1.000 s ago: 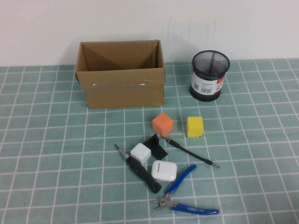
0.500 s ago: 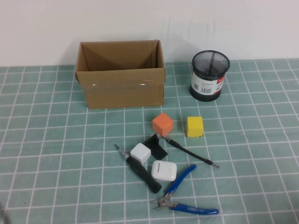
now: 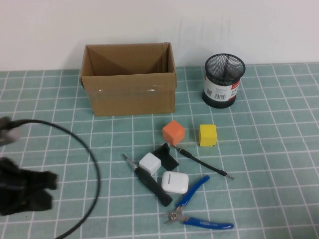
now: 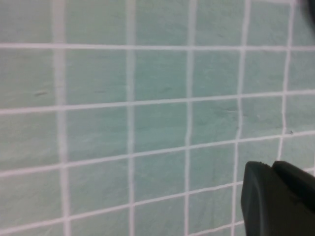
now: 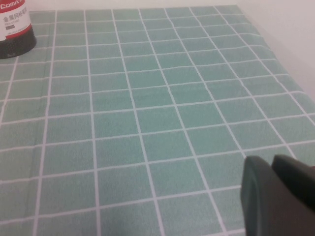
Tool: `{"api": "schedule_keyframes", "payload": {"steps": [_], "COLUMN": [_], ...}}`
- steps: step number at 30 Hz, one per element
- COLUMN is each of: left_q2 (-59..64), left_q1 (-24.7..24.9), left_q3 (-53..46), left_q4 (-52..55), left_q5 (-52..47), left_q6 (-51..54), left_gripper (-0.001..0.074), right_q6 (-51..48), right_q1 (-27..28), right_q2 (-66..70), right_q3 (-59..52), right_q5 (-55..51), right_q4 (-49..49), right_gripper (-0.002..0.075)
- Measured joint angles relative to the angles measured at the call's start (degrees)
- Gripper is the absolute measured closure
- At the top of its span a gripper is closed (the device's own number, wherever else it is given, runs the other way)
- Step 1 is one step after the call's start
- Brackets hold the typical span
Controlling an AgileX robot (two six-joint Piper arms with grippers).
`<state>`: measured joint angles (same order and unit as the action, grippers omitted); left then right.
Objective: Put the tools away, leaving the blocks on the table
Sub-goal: Pick up the black Screwdriver from the table
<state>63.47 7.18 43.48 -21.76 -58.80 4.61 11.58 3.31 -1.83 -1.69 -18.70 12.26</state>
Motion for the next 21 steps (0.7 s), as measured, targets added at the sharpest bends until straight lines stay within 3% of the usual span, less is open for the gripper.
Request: {"api": "schedule_keyframes", "payload": {"steps": [5,15,21], "left_q2": [8.04,23.7,32.31], "left_q1": [7.35,28.66,36.3], "left_q3": [3.31,16.92,26.35], "left_q4": [-0.49,3.48,6.46], "left_q5": [1.51,3.06,2.45], "left_q6": [-0.62,-13.78,-18.53], "left_gripper": [0.0739,0.0739,0.0738], "right_q6": [0.0,0.0,0.0], "right_q1": [0.0,0.0,0.0], "right_q2": [0.0,0.0,0.0], "right_q3": [0.0,0.0,0.0], "right_q5": [0.0,0.0,0.0], "right_q4": [0.0,0.0,0.0], "right_gripper": [0.0734,0.0734,0.0734]}}
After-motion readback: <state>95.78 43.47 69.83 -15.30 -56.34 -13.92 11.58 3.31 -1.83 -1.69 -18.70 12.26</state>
